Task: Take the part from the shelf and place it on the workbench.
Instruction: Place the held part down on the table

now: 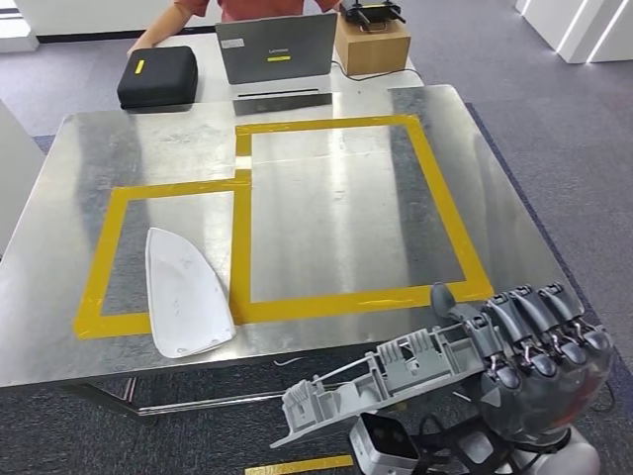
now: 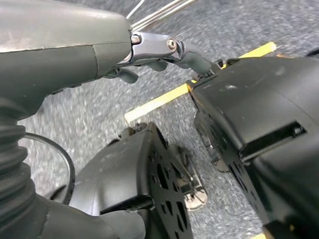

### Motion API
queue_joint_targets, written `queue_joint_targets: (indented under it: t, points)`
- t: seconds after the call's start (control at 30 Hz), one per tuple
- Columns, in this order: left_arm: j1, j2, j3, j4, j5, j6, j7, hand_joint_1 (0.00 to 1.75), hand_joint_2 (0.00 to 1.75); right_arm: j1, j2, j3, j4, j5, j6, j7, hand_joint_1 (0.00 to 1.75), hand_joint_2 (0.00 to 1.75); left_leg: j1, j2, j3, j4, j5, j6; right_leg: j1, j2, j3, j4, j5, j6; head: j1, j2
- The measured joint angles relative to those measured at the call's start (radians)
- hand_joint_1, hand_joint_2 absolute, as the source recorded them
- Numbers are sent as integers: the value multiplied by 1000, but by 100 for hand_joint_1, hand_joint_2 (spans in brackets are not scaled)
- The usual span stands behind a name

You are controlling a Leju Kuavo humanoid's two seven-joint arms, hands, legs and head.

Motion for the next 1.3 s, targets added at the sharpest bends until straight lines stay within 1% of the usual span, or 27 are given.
queue_joint_targets:
  t: [0.2,0.27,0.33,0.37,0.4,0.47,0.5,0.57,0.63,0.73,0.87,0.97,1.13,1.3]
  points:
    - [22,4,70,0,65,2,50,0,175,57,18,-47,-70,0,0,-16,175,175,0,0,0,0,0,0,0,0,-1,0,0,0,0,0]
    - [29,5,83,0,40,69,62,0,175,77,24,-57,-98,0,0,-11,175,175,0,0,0,0,0,0,0,0,-1,0,0,0,0,0]
    - [40,10,92,0,46,186,106,0,175,98,28,-58,-128,0,0,10,175,175,0,1,-1,0,0,0,0,1,-1,0,0,0,0,0]
    - [53,20,112,0,104,249,139,0,175,110,29,-56,-142,0,0,27,175,175,0,2,0,0,0,0,0,3,-1,0,0,0,0,0]
    - [72,34,150,1,201,309,169,0,175,121,27,-51,-151,0,0,47,175,175,1,3,0,-1,-1,-1,1,4,-1,0,0,0,0,0]
    - [120,67,283,8,441,397,200,0,175,140,20,-39,-161,0,0,90,175,175,2,6,1,-1,-2,-3,2,8,-2,0,0,-1,0,0]
    - [143,81,360,14,539,416,205,0,175,146,16,-34,-162,0,0,109,175,175,2,7,1,-1,-2,-3,2,10,-2,0,0,-1,0,0]
    - [179,106,485,27,628,427,208,0,175,153,8,-26,-163,0,0,128,175,175,2,8,0,-1,-2,-3,2,9,-3,0,-1,-1,0,0]
    - [201,122,568,34,646,434,217,0,175,155,2,-22,-163,0,0,134,175,175,2,7,0,-1,-2,-4,2,8,-3,0,-1,-2,0,0]
    - [212,121,659,39,687,453,267,0,175,157,-8,-13,-163,1,0,144,175,175,2,7,0,-1,-2,-4,2,8,-3,0,-1,-3,0,0]
    - [209,117,772,41,789,474,349,0,175,159,-19,11,-157,1,0,146,175,175,2,7,0,-1,-2,-4,2,8,-3,0,0,-3,0,0]
    - [204,115,855,41,860,480,380,0,175,160,-24,22,-152,2,0,143,175,175,2,7,0,-1,-2,-4,2,8,-3,0,0,-3,0,0]
    - [190,105,957,41,911,496,427,0,175,159,-26,28,-146,2,0,135,175,175,2,7,0,-1,-2,-4,2,8,-3,0,0,-3,0,0]
    - [175,88,1001,41,923,472,477,0,175,160,-26,27,-145,2,0,112,175,175,2,7,0,-1,-2,-4,2,8,-3,0,0,-3,0,0]
